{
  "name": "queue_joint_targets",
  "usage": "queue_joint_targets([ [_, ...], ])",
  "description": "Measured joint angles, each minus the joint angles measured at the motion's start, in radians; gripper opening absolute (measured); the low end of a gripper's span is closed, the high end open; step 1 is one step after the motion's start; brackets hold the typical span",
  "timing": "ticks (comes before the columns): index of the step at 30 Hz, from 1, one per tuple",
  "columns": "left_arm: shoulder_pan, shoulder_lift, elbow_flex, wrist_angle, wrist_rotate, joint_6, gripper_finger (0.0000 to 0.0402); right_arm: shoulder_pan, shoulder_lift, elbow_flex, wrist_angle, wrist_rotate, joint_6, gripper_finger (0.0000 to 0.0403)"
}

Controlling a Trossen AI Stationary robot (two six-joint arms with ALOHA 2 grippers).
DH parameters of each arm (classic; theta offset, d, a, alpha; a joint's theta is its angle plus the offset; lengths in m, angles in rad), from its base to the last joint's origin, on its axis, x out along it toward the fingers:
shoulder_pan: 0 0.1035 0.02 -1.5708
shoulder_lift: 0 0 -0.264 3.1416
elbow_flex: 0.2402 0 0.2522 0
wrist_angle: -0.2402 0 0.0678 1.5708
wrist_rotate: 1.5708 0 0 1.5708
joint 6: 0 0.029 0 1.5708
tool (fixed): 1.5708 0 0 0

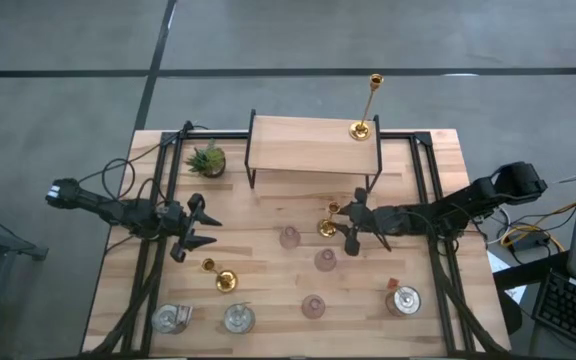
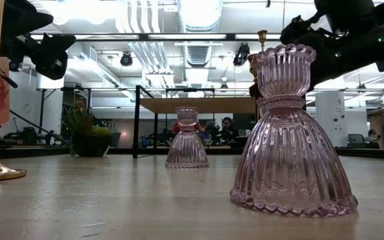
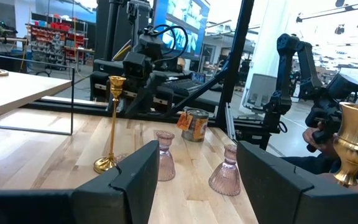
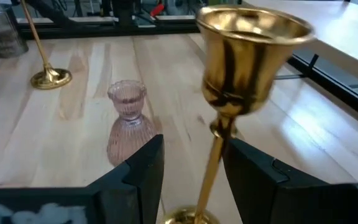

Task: Pick & Place candle stick holders
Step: Align the top gold candle holder on the shelf with the gold candle holder

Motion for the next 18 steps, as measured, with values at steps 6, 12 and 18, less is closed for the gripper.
queue_joint_targets([
  [6,0.000,0.000,0.000,0.000,0.000,0.000,0.0218,0.000,0.034,0.024,0.000,0.000,-0.005,0.0144],
  [12,0.000,0.000,0.000,0.001,0.000,0.000,0.0218,0.000,0.026,0.033,0.001,0.000,-0.018,0.0119],
  [18,0.000,0.003,0.000,0.000,0.000,0.000,0.0218,0.000,0.009,0.032,0.008,0.000,-0.029,0.0076],
])
